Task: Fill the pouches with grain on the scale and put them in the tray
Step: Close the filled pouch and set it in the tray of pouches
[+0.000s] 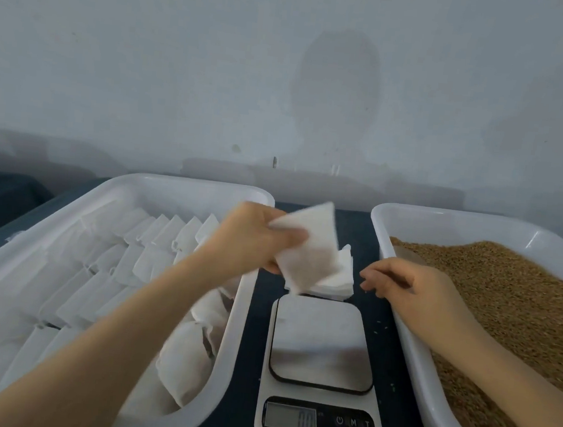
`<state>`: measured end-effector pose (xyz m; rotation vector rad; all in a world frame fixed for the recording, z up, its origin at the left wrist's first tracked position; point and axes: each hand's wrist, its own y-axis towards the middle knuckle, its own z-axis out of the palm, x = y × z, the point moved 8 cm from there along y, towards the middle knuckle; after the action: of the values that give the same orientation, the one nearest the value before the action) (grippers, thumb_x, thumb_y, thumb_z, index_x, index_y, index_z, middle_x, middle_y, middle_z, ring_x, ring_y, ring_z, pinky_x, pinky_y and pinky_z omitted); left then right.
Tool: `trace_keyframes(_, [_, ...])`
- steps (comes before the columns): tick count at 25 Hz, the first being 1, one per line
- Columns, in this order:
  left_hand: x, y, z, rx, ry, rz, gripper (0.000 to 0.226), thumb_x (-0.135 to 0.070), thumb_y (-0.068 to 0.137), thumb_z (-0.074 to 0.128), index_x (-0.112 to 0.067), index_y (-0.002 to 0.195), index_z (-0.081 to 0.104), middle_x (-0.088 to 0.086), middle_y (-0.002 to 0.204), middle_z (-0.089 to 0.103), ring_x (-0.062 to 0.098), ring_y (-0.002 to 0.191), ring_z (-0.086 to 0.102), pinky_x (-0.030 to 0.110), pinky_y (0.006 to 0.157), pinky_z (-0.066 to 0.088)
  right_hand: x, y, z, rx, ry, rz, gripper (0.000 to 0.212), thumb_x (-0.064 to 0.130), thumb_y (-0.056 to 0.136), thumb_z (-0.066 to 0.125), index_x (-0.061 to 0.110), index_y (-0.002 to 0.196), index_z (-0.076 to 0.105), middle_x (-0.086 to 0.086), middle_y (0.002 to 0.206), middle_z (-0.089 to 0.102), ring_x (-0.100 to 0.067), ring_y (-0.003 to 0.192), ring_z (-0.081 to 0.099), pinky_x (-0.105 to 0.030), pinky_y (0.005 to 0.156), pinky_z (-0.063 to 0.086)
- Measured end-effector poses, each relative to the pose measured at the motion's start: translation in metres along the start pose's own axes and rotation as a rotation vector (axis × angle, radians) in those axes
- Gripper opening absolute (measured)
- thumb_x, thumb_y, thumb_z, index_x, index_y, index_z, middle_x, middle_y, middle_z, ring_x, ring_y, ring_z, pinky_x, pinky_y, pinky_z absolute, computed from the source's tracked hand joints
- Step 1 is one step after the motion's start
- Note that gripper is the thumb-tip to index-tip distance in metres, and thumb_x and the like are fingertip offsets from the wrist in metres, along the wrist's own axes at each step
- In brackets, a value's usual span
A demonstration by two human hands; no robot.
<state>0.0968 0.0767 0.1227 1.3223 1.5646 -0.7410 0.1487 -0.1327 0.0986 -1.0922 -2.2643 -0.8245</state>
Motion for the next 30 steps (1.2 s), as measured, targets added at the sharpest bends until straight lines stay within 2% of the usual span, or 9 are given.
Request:
trace_keyframes(3, [0.002, 0.021, -0.067, -0.305, 0.181, -0.026, 0.026, -0.020, 0.082, 0.067, -0.012, 0.057, 0.066, -0.002, 0.049, 0.060, 0.016, 0.047, 0.062, 0.026, 0.052, 0.054, -0.003, 0.002, -0.003, -0.032, -0.033, 0.021, 0.012, 0.031, 0.092, 0.056, 0.028, 0.092, 0.068, 0.020, 0.075, 0.067, -0.007, 0.067, 0.064, -0.016, 0.065, 0.049])
trace_keyframes(6, [0.016, 0.044, -0.104, -0.440, 0.473, -0.090, 0.024, -0.016, 0.082, 0.057, -0.002, 0.066, 0.068, 0.008, 0.059, 0.067, 0.022, 0.053, 0.067, 0.028, 0.054, 0.056, -0.001, 0.002, -0.002, -0.015, -0.040, 0.015, 0.012, 0.030, 0.093, 0.056, 0.028, 0.092, 0.067, 0.017, 0.077, 0.067, -0.004, 0.071, 0.063, -0.010, 0.067, 0.046])
trace_keyframes(9, [0.052, 0.062, -0.101, -0.375, 0.566, -0.213, 0.027, -0.004, 0.081, 0.047, 0.006, 0.062, 0.064, 0.016, 0.057, 0.066, 0.030, 0.061, 0.069, 0.026, 0.057, 0.051, -0.002, 0.002, -0.004, -0.012, -0.026, 0.037, 0.013, 0.030, 0.093, 0.055, 0.026, 0.096, 0.068, 0.018, 0.080, 0.066, 0.007, 0.076, 0.059, -0.005, 0.067, 0.043])
trace_keyframes(13, [0.092, 0.075, -0.072, -0.208, 0.686, -0.293, 0.027, -0.003, 0.082, 0.052, -0.005, 0.055, 0.052, 0.011, 0.058, 0.058, 0.031, 0.059, 0.059, 0.024, 0.050, 0.041, -0.006, 0.002, -0.003, -0.003, -0.028, 0.063, 0.016, 0.032, 0.094, 0.053, 0.026, 0.099, 0.067, 0.019, 0.081, 0.066, 0.005, 0.076, 0.060, -0.009, 0.068, 0.047])
trace_keyframes(17, [0.109, 0.077, -0.058, -0.106, 0.837, -0.321, 0.011, -0.012, 0.087, 0.056, -0.003, 0.091, 0.062, 0.015, 0.091, 0.061, 0.031, 0.082, 0.057, 0.029, 0.066, 0.042, -0.005, 0.003, 0.000, 0.008, -0.052, 0.056, 0.015, 0.032, 0.094, 0.053, 0.027, 0.099, 0.066, 0.019, 0.082, 0.066, 0.015, 0.076, 0.056, -0.002, 0.064, 0.041])
trace_keyframes(21, [0.099, 0.068, -0.064, -0.220, 1.045, -0.334, 0.033, -0.017, 0.091, 0.056, -0.006, 0.118, 0.042, 0.013, 0.101, 0.058, 0.032, 0.092, 0.057, 0.035, 0.068, 0.038, -0.004, 0.003, 0.001, 0.005, -0.050, 0.045, 0.015, 0.029, 0.094, 0.053, 0.024, 0.101, 0.066, 0.016, 0.083, 0.067, 0.013, 0.069, 0.056, -0.003, 0.063, 0.040])
trace_keyframes(24, [0.059, 0.065, -0.052, -0.275, 1.265, -0.168, 0.040, -0.015, 0.094, 0.051, -0.010, 0.131, 0.036, 0.010, 0.115, 0.060, 0.031, 0.106, 0.058, 0.037, 0.077, 0.040, -0.005, 0.002, 0.000, 0.000, -0.054, 0.058, 0.016, 0.029, 0.095, 0.052, 0.024, 0.102, 0.066, 0.017, 0.082, 0.066, 0.004, 0.068, 0.058, -0.006, 0.061, 0.043])
trace_keyframes(27, [0.005, 0.068, -0.011, -0.297, 1.240, 0.195, 0.029, -0.015, 0.096, 0.045, -0.015, 0.125, 0.051, 0.006, 0.120, 0.061, 0.029, 0.113, 0.053, 0.035, 0.089, 0.036, -0.005, 0.002, -0.001, -0.009, -0.041, 0.065, 0.017, 0.026, 0.096, 0.051, 0.023, 0.102, 0.066, 0.016, 0.080, 0.065, -0.006, 0.058, 0.058, -0.012, 0.054, 0.045])
trace_keyframes(30, [-0.007, 0.071, 0.064, -0.021, 1.272, 0.352, 0.018, -0.021, 0.098, 0.044, -0.014, 0.094, 0.060, 0.006, 0.100, 0.066, 0.027, 0.088, 0.058, 0.031, 0.070, 0.036, -0.005, 0.003, -0.002, -0.018, -0.041, 0.076, 0.018, 0.025, 0.096, 0.051, 0.021, 0.102, 0.067, 0.015, 0.080, 0.065, -0.010, 0.065, 0.061, -0.014, 0.058, 0.046])
